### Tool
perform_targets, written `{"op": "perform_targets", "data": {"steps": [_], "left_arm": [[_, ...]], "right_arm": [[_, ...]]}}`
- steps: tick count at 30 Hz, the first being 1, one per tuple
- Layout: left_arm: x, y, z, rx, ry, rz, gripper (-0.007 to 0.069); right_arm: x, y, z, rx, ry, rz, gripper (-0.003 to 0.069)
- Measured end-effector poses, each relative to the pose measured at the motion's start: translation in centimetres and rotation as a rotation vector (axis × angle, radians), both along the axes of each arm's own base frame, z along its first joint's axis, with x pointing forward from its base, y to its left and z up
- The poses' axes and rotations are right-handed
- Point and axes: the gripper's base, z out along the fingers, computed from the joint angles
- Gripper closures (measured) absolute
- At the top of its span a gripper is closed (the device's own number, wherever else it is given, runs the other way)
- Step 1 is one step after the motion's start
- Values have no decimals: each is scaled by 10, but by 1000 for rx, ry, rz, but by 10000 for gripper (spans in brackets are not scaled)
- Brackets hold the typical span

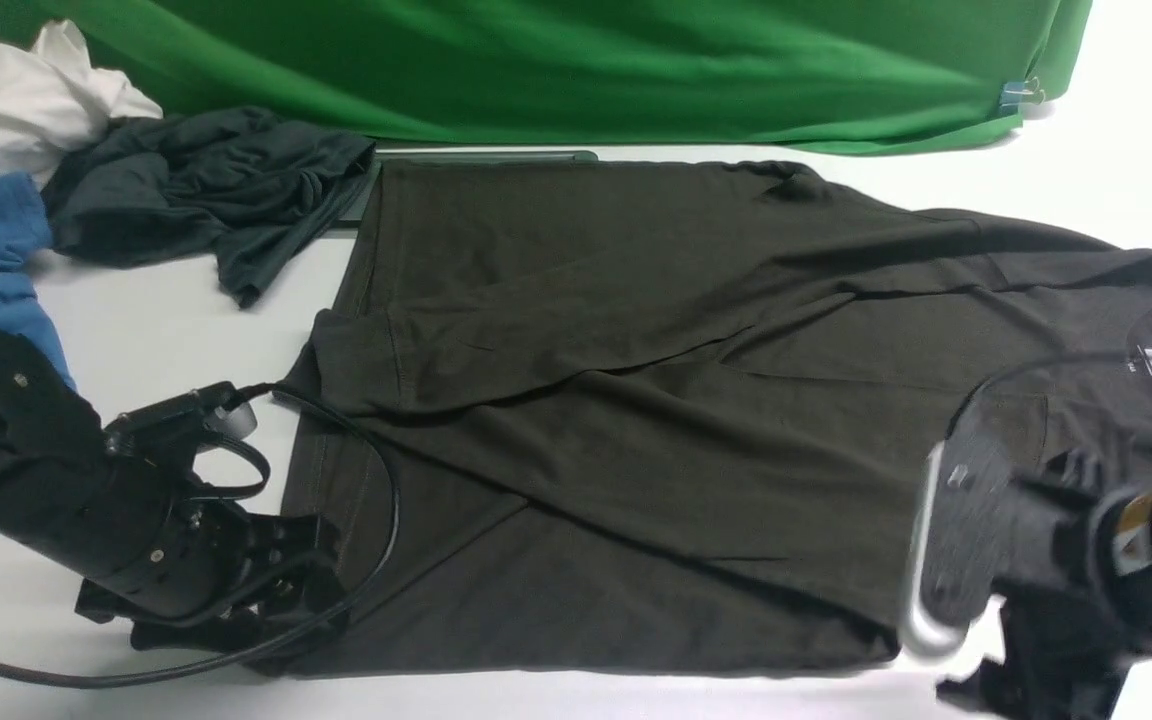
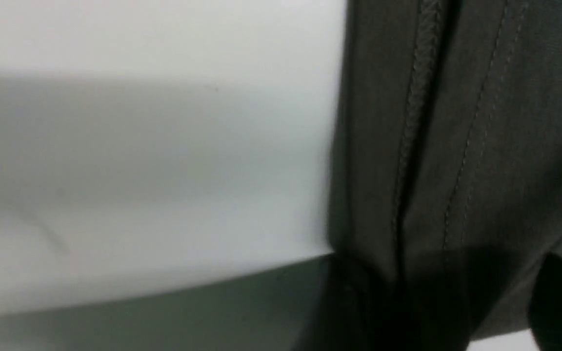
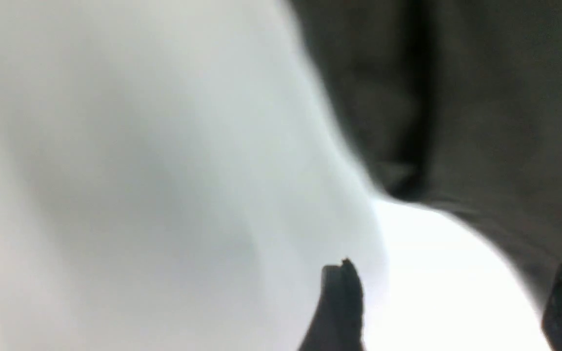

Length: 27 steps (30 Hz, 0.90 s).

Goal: Fold a long-sleeved shirt on a white desktop.
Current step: 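Grasp the near edge of the shirt at its hem and shoulder corners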

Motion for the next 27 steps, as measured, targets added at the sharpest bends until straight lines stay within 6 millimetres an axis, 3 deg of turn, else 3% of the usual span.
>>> {"op": "perform_targets", "data": {"steps": [2,3,5,6,7,8,13,15,19,20,27], "left_arm": [[1,0,-1,3,-4,2,256],[1,0,-1,3,-4,2,267],[2,0,-2,4,-3,8,436],[2,0,-2,4,-4,8,448],[2,0,-3,2,-1,17,535],[2,0,-4,0,2,20,567],[2,0,-3,-2,3,25,593],[2,0,-4,-2,4,26,593],[2,0,-4,-5,8,28,593],[2,0,-4,-5,8,28,593],[-5,1,5,5,3,13,593]], "right_arm": [[5,3,-12,-21,10,28,148],[6,3,-13,-21,3,32,148],[16,7,-25,-28,-28,57,148],[17,8,-25,-26,-34,59,148],[23,11,-29,-17,-70,69,148],[25,12,-31,-13,-86,75,148],[30,14,-39,-15,-108,96,183],[29,14,-43,-29,-80,102,262],[27,13,-46,-48,-40,108,554],[26,13,-47,-51,-34,108,590],[20,9,-34,-41,-25,79,628]]}}
